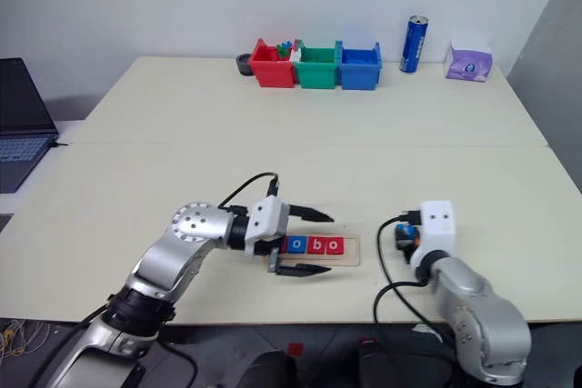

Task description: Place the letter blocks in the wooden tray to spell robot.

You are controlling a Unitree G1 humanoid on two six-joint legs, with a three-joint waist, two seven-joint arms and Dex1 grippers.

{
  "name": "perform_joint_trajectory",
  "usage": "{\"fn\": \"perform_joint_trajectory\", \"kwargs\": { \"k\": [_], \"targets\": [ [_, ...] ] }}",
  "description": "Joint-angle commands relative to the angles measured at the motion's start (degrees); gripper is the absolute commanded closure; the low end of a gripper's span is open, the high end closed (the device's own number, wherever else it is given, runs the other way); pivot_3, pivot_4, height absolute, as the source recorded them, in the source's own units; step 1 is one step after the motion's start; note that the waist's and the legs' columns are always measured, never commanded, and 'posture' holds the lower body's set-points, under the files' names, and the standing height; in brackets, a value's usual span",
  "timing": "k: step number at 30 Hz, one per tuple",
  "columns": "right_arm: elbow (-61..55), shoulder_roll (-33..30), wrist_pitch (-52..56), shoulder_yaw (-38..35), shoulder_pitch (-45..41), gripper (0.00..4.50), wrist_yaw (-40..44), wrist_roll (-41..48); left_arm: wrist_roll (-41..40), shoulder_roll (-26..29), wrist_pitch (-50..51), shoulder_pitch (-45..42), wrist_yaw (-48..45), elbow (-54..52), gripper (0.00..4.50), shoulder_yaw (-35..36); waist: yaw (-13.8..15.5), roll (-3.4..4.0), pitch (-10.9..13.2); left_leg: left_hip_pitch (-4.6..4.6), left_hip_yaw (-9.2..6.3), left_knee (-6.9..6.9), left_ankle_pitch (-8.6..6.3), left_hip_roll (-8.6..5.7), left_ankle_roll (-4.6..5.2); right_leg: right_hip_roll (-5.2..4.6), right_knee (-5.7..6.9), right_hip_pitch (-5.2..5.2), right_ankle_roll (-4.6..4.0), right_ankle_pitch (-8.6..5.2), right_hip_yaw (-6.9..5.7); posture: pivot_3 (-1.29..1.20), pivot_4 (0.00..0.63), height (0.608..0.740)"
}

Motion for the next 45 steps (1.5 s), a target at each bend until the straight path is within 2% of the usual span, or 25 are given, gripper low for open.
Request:
{"fn": "perform_joint_trajectory", "kwargs": {
  "k": [1, 11, 18, 19, 20, 23, 25, 27, 30, 34, 39, 45],
  "targets": [
    [-2.78, 1.24, 2.42, 0.3, 0.32, 3.02, -2.76, -2.03, -1.02, 0.0, 0.52, -0.08, 1.14, -3.83, 0.0, 1.03, 0.04, -0.02, 0.0, 0.0, 0.03, 0.02, 0.0, -0.03, 0.0, -0.04, -0.02, 0.02, 0.03, 0.01, 0.01, 0.0, 0.15, 0.74],
    [-3.26, 4.35, 4.95, 2.1, -0.17, 3.02, -4.49, -3.85, -1.6, -0.96, 2.82, -2.21, 2.12, -4.0, 0.0, 1.02, -0.55, -0.02, 0.0, 0.07, -0.06, -0.04, -0.01, 0.05, 0.01, 0.21, 0.03, -0.01, 0.0, -0.01, 0.0, 0.0, 0.15, 0.74],
    [-5.52, 4.56, 6.52, -0.98, -1.86, 0.47, -0.84, -2.34, -1.18, -1.9, 2.2, -3.23, 1.97, -2.21, 0.0, 0.75, -0.55, -0.02, 0.0, 0.05, -0.02, -0.04, -0.01, 0.03, 0.01, 0.19, 0.01, -0.02, 0.0, -0.01, 0.03, 0.0, 0.15, 0.74],
    [-5.98, 4.22, 7.15, -1.98, -2.59, 0.14, -0.13, -2.06, -1.14, -1.97, 2.13, -3.34, 2.03, -1.93, 0.0, 0.87, -0.55, -0.02, 0.0, 0.06, -0.02, -0.04, -0.01, 0.03, 0.01, 0.19, 0.01, -0.02, 0.0, -0.01, 0.03, 0.0, 0.15, 0.74],
    [-6.43, 3.9, 7.85, -2.94, -3.33, 0.01, 0.5, -1.77, -1.22, -2.04, 2.21, -3.42, 2.14, -1.8, 0.0, 1.02, -0.55, -0.02, 0.0, 0.06, -0.02, -0.04, -0.01, 0.03, 0.01, 0.19, 0.01, -0.02, 0.0, -0.01, 0.02, 0.0, 0.15, 0.74],
    [-7.76, 0.88, 9.88, -6.69, -7.58, 0.01, 4.22, 0.21, -1.42, -2.14, 2.24, -3.59, 2.28, -1.46, 0.0, 1.29, -0.56, -0.03, 0.01, 0.05, -0.01, -0.04, -0.01, 0.03, 0.01, 0.19, 0.01, -0.02, -0.01, -0.01, 0.02, 0.0, 0.15, 0.74],
    [-7.19, -3.34, 9.15, -8.39, -9.91, 0.01, 9.46, 3.11, -1.47, -2.06, 1.96, -3.57, 2.05, -1.17, 0.0, 1.39, -0.56, -0.03, 0.01, 0.06, -0.01, -0.04, -0.01, 0.02, 0.01, 0.19, 0.02, -0.03, 0.0, -0.01, 0.0, 0.0, 0.15, 0.74],
    [-4.73, -9.28, 3.61, -9.05, -10.02, 0.01, 17.43, 6.68, -2.12, -1.99, 2.01, -3.57, 1.33, -0.95, 0.0, 1.51, -0.5, -0.04, 0.01, 0.06, -0.01, -0.05, -0.01, 0.02, 0.02, 0.19, 0.0, -0.02, 0.0, -0.01, -0.01, 0.0, 0.15, 0.74],
    [1.5, -20.0, -13.56, -8.07, -4.11, 0.01, 35.48, 9.55, -3.3, -2.05, 2.45, -3.96, -0.12, -0.29, 0.0, 1.3, -0.39, -0.08, 0.04, 0.02, 0.0, -0.08, -0.02, 0.01, 0.03, 0.19, -0.08, -0.01, -0.01, -0.01, -0.03, 0.0, 0.15, 0.74],
    [14.8, -28.58, -36.08, -5.38, 0.86, 0.01, 49.8, 5.88, -3.68, -3.33, 2.23, -5.15, -0.65, 1.73, 0.0, 0.91, -0.46, -0.23, 0.13, 0.01, 0.1, -0.07, -0.04, -0.02, 0.06, 0.18, -0.14, 0.04, 0.01, -0.02, -0.07, 0.0, 0.15, 0.74],
    [29.5, -32.89, -53.12, -0.65, -0.43, 0.01, 57.8, 1.12, -2.83, -4.29, 1.22, -6.16, -1.38, 3.35, 0.0, 0.53, -0.68, -0.28, 0.16, 0.16, 0.14, -0.01, -0.03, -0.01, 0.06, 0.21, -0.01, 0.04, 0.04, 0.01, -0.01, 0.0, 0.15, 0.74],
    [37.31, -32.93, -60.05, 2.89, -2.18, 0.01, 61.17, -0.2, -2.64, -4.93, 1.18, -6.83, -1.39, 3.74, 0.0, 0.55, -0.5, -0.27, 0.16, 0.15, 0.09, 0.0, -0.03, 0.01, 0.05, 0.23, 0.01, 0.03, 0.01, 0.02, 0.01, 0.0, 0.15, 0.74]
  ]
}}
